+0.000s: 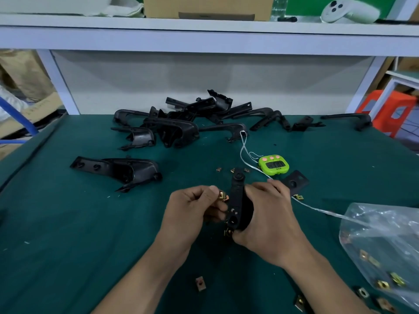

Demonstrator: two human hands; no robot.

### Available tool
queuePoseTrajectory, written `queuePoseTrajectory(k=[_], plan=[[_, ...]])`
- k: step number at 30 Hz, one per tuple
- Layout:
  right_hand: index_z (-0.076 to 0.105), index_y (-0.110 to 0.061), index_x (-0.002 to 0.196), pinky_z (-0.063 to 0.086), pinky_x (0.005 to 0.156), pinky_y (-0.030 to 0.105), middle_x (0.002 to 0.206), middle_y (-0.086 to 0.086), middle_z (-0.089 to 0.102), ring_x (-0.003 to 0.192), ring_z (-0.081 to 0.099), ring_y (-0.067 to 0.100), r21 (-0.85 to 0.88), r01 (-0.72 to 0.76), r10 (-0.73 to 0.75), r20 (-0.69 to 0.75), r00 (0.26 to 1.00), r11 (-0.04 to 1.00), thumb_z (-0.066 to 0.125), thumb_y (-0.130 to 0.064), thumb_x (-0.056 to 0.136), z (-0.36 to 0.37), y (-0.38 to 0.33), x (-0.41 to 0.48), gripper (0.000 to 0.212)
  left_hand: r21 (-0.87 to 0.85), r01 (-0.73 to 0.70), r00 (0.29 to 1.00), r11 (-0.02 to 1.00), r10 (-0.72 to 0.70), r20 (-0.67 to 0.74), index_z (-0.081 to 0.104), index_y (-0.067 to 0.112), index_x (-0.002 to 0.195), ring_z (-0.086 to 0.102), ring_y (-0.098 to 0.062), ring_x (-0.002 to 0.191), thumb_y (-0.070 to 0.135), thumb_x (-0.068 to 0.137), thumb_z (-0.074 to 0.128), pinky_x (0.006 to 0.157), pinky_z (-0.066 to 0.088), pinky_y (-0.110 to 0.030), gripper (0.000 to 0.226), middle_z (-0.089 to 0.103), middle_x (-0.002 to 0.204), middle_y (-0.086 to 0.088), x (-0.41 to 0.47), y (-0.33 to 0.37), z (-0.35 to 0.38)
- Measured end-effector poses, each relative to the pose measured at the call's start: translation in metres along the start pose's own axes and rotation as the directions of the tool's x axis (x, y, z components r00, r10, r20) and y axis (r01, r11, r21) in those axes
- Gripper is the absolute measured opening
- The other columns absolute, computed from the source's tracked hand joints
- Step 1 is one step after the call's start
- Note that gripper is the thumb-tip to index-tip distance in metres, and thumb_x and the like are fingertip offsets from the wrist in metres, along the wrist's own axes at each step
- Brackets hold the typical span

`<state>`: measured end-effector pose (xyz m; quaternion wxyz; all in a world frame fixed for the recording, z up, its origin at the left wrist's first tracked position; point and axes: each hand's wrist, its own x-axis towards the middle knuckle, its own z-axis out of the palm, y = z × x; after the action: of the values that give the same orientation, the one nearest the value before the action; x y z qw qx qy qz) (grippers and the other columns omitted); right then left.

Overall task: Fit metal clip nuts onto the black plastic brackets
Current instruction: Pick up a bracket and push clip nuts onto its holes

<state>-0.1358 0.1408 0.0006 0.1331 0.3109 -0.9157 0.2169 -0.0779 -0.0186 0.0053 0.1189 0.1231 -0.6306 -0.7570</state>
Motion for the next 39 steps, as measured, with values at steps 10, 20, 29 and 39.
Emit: queuePoseTrajectory(k=[10,20,29,39], plan=[[0.045,-0.035,0.078,0.02,0.113,0.027,0.07,-0.022,0.047,0.092,0.048,0.002,-0.086,0.11,-0.107,0.038,0.994,0.99,0.067,-0.05,0.051,-0.004,-0.005,0.002,0.038,0.015,0.042,0.998,0.999,-0.042,-0.039,0.077,0.0,0.079,0.068,-0.018,0.059,0.024,0.099,0.063,0.054,0.052,-0.022,0.034,0.075,0.076,-0.018,-0.001,-0.001,0.0],[0.042,-0.037,0.081,0.02,0.111,0.027,0.073,-0.019,0.051,0.092,0.05,0.005,-0.102,0.148,-0.143,0.058,0.988,0.984,0.073,-0.047,0.048,-0.007,-0.007,0.002,0.046,-0.049,0.054,0.998,0.997,-0.055,-0.022,0.071,-0.008,0.084,0.062,-0.017,0.052,0.031,0.088,0.069,0.051,0.05,-0.023,0.039,0.068,0.066,-0.014,-0.002,0.002,-0.003],[0.039,-0.035,0.076,0.027,0.105,0.028,0.067,-0.017,0.048,0.083,0.051,0.007,-0.091,0.028,-0.029,-0.01,1.0,0.995,0.072,-0.046,0.048,-0.01,-0.001,0.003,0.044,-0.072,-0.009,1.0,0.997,0.009,-0.001,0.079,0.011,0.073,0.069,-0.017,0.06,0.033,0.073,0.077,0.055,0.054,-0.021,0.022,0.074,0.073,-0.014,-0.003,0.002,-0.007],[0.058,-0.038,0.101,0.02,0.118,0.026,0.113,-0.018,0.054,0.115,0.05,0.011,-0.254,-0.148,0.233,0.347,0.908,0.956,0.081,-0.039,0.067,-0.047,0.024,0.002,0.041,-0.158,-0.001,0.996,0.987,0.015,0.087,0.083,0.018,0.091,0.077,-0.021,0.083,0.019,0.071,0.079,0.068,0.059,-0.023,0.02,0.078,0.092,-0.017,0.0,0.002,-0.011]])
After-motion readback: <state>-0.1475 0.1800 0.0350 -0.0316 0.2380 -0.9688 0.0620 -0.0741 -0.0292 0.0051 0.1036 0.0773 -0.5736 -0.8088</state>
